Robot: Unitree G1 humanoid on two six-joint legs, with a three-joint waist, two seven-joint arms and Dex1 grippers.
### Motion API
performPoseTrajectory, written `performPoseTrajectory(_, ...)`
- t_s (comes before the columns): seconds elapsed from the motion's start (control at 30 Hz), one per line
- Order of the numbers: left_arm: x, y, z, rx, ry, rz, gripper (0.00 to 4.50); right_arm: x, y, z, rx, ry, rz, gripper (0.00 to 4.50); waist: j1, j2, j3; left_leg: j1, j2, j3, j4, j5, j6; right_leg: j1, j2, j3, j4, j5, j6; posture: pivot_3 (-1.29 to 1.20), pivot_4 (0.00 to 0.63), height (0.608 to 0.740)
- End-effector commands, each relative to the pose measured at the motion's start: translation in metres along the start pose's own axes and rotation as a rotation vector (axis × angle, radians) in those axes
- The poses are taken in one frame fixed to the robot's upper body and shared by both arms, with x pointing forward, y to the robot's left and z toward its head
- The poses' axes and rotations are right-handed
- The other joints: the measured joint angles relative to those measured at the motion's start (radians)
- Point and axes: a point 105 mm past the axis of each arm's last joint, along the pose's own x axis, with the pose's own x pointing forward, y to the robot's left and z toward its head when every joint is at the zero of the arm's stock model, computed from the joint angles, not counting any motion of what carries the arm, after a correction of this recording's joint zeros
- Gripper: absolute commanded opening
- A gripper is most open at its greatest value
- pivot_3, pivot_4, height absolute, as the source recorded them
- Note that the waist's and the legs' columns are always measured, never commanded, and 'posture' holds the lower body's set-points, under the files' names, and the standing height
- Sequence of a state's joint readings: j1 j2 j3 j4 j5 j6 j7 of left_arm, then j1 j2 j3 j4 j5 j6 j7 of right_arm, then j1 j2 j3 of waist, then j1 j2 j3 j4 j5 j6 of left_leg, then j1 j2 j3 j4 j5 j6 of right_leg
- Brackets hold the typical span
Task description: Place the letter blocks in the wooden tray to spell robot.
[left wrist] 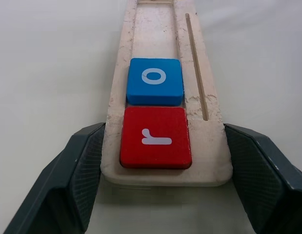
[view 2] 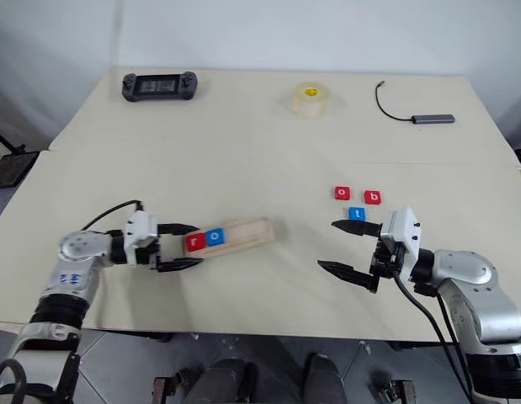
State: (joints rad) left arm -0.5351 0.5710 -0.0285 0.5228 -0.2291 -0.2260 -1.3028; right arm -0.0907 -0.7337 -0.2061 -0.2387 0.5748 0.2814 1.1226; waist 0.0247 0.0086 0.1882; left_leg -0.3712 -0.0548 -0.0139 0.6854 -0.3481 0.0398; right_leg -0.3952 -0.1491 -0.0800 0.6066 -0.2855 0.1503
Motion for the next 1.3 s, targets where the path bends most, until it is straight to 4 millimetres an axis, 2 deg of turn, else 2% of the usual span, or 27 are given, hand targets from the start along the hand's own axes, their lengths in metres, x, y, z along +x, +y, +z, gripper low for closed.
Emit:
performPoseTrajectory(0.03,0.026,0.004,0.016,0.085,0.017,-0.064,3.4,-0.019,0.0,0.008,-0.042,0.011,-0.066,4.5,0.001,0.0,0.0,0.0,0.0,0.0,0.0,0.0,0.0,0.0,0.0,0.0,0.0,0.0,0.0,0.0,0.15,0.74)
performPoseTrajectory(0.13,0.048,0.007,0.015,0.09,0.076,-0.09,3.4,-0.035,0.007,0.003,0.003,0.041,-0.109,4.5,0.002,0.0,0.0,0.0,0.0,0.001,0.0,0.0,0.0,0.001,0.0,0.0,0.0,0.0,0.0,0.0,0.15,0.74)
performPoseTrajectory(0.3,0.068,-0.002,0.022,0.093,0.064,-0.182,3.4,-0.061,0.014,-0.006,0.029,0.092,-0.189,4.5,0.0,-0.001,0.0,0.001,0.0,0.002,0.0,0.0,0.001,0.001,0.0,0.0,-0.001,0.0,0.001,0.0,0.15,0.74)
performPoseTrajectory(0.43,0.069,-0.008,0.014,0.06,0.085,-0.211,3.4,-0.071,0.015,-0.011,0.04,0.104,-0.244,4.5,0.0,-0.001,0.0,0.002,0.001,0.003,0.0,0.0,0.001,0.001,0.0,0.001,-0.001,0.0,0.001,0.0,0.15,0.74)
performPoseTrajectory(0.63,0.062,-0.01,0.006,-0.023,0.109,-0.183,3.4,-0.075,0.018,-0.018,0.052,0.102,-0.263,4.5,0.001,-0.001,0.0,0.002,0.001,0.002,0.0,0.001,0.001,0.002,0.0,0.002,-0.001,0.001,0.001,0.0,0.15,0.74)
performPoseTrajectory(0.67,0.061,-0.012,0.007,-0.028,0.106,-0.187,4.14,-0.075,0.018,-0.018,0.052,0.102,-0.265,4.5,0.0,-0.001,0.0,0.002,0.001,0.002,0.0,0.001,0.001,0.002,0.0,0.002,-0.001,0.001,0.001,0.0,0.15,0.74)
performPoseTrajectory(0.73,0.059,-0.01,0.011,-0.006,0.07,-0.159,4.48,-0.076,0.017,-0.021,0.049,0.099,-0.275,4.5,0.001,-0.001,0.0,0.002,0.001,0.002,0.0,0.001,0.001,0.002,0.0,0.002,-0.001,0.001,0.001,0.0,0.15,0.74)
performPoseTrajectory(0.9,0.037,-0.003,0.016,0.017,-0.005,-0.085,4.48,-0.083,0.013,-0.023,0.022,0.09,-0.332,4.5,0.0,-0.001,0.0,0.003,0.001,0.002,0.0,0.001,0.001,0.002,0.0,0.002,-0.001,0.001,0.001,0.0,0.15,0.74)
performPoseTrajectory(1.03,0.001,-0.006,0.016,0.019,-0.082,-0.038,4.48,-0.097,0.008,-0.026,-0.035,0.076,-0.431,4.5,-0.001,-0.001,0.0,0.003,0.001,0.002,0.0,0.001,0.001,0.002,0.0,0.002,-0.001,0.001,0.001,0.0,0.15,0.74)
performPoseTrajectory(1.13,-0.019,-0.005,0.017,0.021,-0.099,0.023,4.48,-0.107,0.007,-0.03,-0.054,0.075,-0.496,4.5,-0.001,0.0,0.0,0.003,0.001,0.002,0.0,0.001,0.0,0.002,0.0,0.002,-0.002,0.001,0.001,0.0,0.15,0.74)
performPoseTrajectory(1.23,-0.031,-0.004,0.019,0.021,-0.108,0.096,4.48,-0.112,0.008,-0.034,-0.058,0.071,-0.541,4.5,0.003,0.0,0.0,0.003,0.001,0.001,0.0,0.001,0.001,0.003,0.0,0.002,-0.002,0.001,0.001,0.0,0.15,0.74)
performPoseTrajectory(1.3,-0.032,-0.006,0.024,0.024,-0.155,0.133,4.48,-0.111,0.008,-0.034,-0.046,0.046,-0.557,4.5,0.002,0.0,0.0,0.003,0.0,0.0,0.0,0.001,0.001,0.003,0.0,0.003,-0.002,0.001,0.001,0.0,0.15,0.74)
